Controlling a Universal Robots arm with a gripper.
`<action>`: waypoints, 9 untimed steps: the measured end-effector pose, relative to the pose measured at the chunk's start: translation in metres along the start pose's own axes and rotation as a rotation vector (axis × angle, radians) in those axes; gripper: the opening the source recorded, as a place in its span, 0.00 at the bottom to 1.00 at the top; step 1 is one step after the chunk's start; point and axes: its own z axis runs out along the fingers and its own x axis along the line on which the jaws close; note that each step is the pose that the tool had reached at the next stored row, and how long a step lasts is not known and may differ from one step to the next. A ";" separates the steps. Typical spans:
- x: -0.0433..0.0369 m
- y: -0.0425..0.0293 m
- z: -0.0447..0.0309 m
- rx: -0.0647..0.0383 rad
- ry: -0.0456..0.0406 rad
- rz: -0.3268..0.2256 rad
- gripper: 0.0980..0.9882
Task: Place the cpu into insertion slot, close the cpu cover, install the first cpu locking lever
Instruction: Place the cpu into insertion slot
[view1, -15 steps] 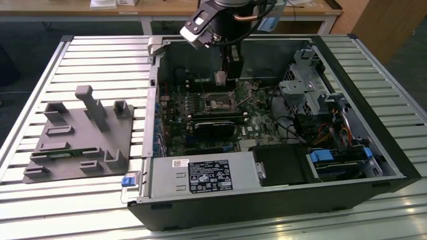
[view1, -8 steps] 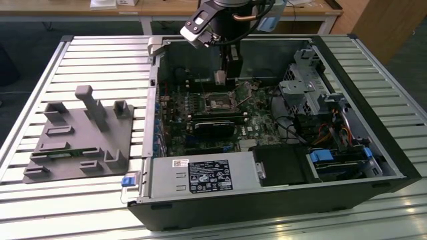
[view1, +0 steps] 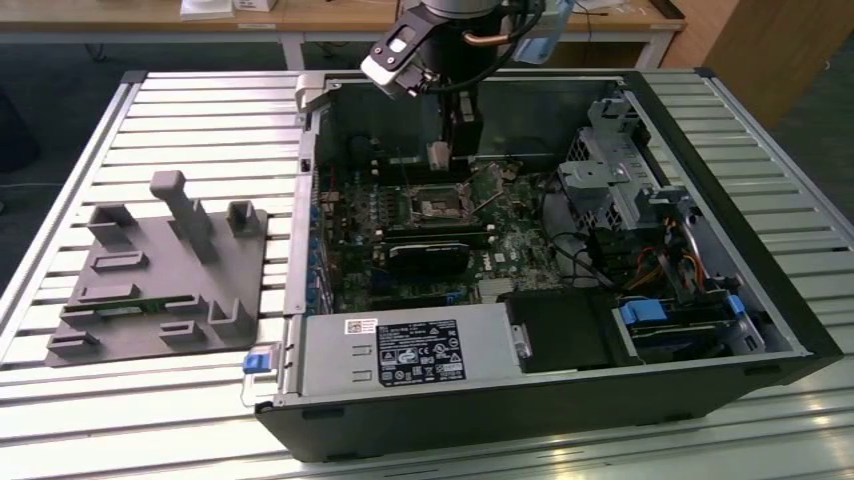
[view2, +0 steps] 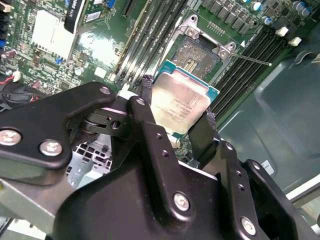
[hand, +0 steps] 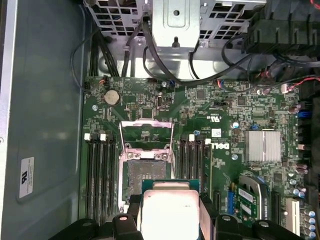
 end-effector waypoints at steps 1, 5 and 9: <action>0.0003 0.0000 0.0009 0.000 -0.0001 -0.001 0.50; 0.0005 -0.0002 0.0032 0.000 -0.0001 -0.001 0.50; 0.0005 -0.0002 0.0043 0.000 -0.0032 -0.001 0.50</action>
